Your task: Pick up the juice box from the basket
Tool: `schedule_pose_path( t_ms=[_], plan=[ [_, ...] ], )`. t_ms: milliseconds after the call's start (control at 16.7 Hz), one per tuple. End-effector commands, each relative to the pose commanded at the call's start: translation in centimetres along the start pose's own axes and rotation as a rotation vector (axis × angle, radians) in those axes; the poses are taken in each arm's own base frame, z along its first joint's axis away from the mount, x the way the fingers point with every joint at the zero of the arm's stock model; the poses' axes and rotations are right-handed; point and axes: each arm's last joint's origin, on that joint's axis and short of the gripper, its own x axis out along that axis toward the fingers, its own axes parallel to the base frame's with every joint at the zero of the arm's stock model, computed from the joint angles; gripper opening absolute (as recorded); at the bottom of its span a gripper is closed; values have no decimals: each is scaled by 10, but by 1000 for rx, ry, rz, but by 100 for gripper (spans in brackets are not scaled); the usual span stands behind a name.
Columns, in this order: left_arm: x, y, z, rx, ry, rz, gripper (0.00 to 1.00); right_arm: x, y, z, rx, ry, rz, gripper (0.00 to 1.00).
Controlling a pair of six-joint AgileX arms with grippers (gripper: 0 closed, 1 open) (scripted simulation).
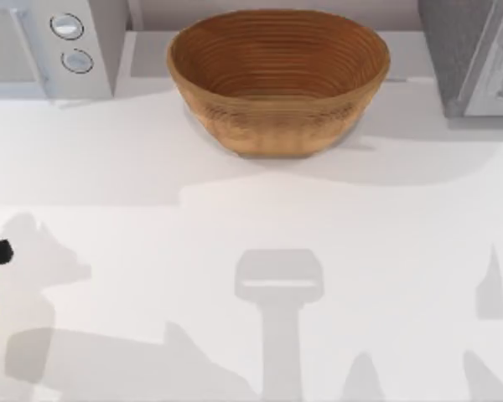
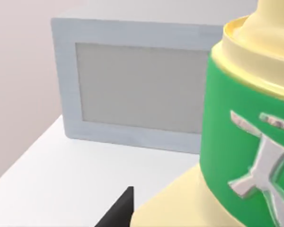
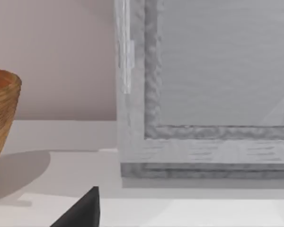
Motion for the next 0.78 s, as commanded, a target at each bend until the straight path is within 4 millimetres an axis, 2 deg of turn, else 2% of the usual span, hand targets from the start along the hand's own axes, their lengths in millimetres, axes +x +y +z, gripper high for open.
schedule_pose_path(
  t_ms=[360,780],
  plan=[
    [28,-32,19,-15,-7,220,0,0,0,0,0,0,0,100],
    [50,-71,18,-23,-22,400,0,0,0,0,0,0,0,100]
  ],
)
